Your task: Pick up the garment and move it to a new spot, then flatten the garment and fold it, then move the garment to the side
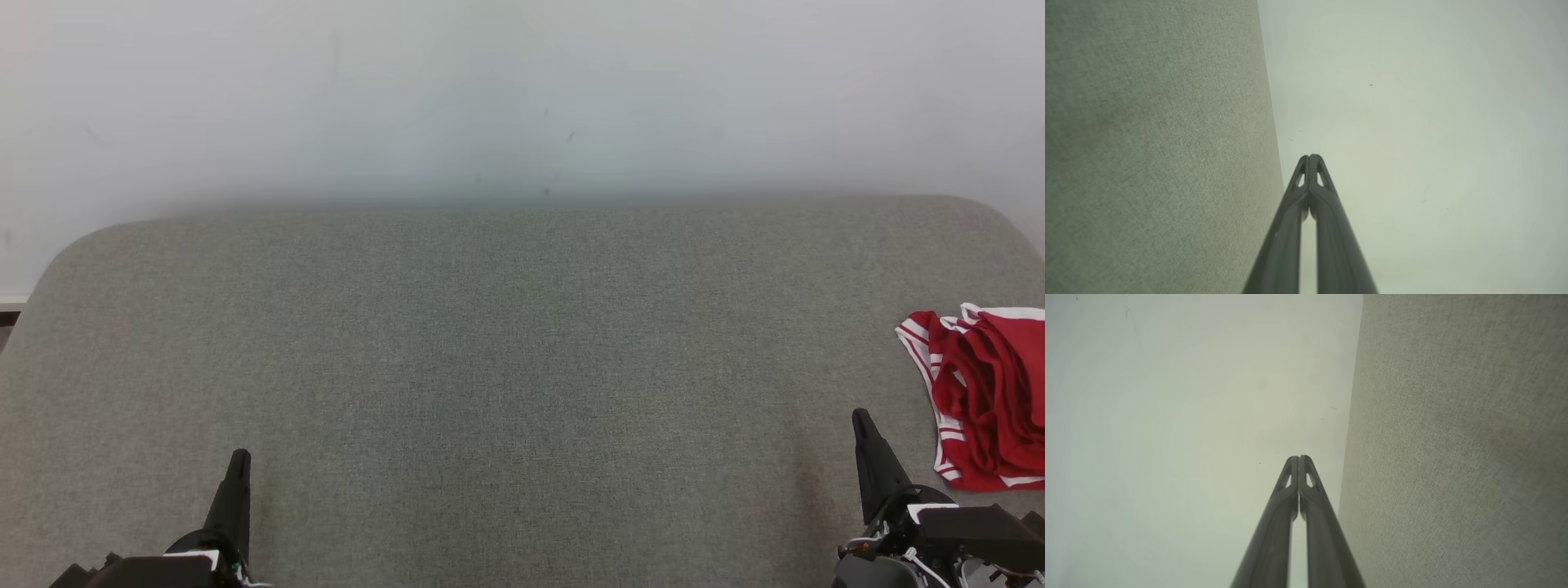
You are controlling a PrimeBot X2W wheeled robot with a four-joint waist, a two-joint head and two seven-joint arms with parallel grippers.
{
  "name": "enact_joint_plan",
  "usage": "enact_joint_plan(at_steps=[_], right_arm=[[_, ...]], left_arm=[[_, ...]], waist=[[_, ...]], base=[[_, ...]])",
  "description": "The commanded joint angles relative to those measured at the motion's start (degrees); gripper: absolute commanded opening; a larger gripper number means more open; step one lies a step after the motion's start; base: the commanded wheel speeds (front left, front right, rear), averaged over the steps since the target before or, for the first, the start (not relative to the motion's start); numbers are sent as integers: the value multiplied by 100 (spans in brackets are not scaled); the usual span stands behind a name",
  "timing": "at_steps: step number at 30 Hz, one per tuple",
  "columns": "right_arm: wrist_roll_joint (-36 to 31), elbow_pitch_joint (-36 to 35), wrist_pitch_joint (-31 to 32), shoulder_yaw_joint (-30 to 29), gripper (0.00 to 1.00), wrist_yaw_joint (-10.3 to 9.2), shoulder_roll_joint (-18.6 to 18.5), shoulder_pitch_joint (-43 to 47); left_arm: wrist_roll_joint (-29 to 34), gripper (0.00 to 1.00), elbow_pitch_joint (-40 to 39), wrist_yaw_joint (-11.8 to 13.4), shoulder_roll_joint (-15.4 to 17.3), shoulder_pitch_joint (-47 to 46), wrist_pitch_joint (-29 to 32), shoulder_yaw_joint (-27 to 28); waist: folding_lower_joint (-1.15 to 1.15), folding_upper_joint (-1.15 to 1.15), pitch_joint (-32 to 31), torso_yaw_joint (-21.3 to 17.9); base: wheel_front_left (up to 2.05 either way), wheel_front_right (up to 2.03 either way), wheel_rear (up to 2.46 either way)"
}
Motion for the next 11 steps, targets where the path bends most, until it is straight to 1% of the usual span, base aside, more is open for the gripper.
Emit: enact_joint_plan(at_steps=[1,11], right_arm=[[9,-10,15,-6,0,-12,8,-41],[10,-10,14,-6,0,-12,8,-41]], left_arm=[[-27,0,-15,-15,20,-58,0,15],[-27,0,-14,-15,20,-58,0,16]], waist=[[0,0,0,0],[0,0,0,0]], base=[[0,0,0],[0,0,0]])
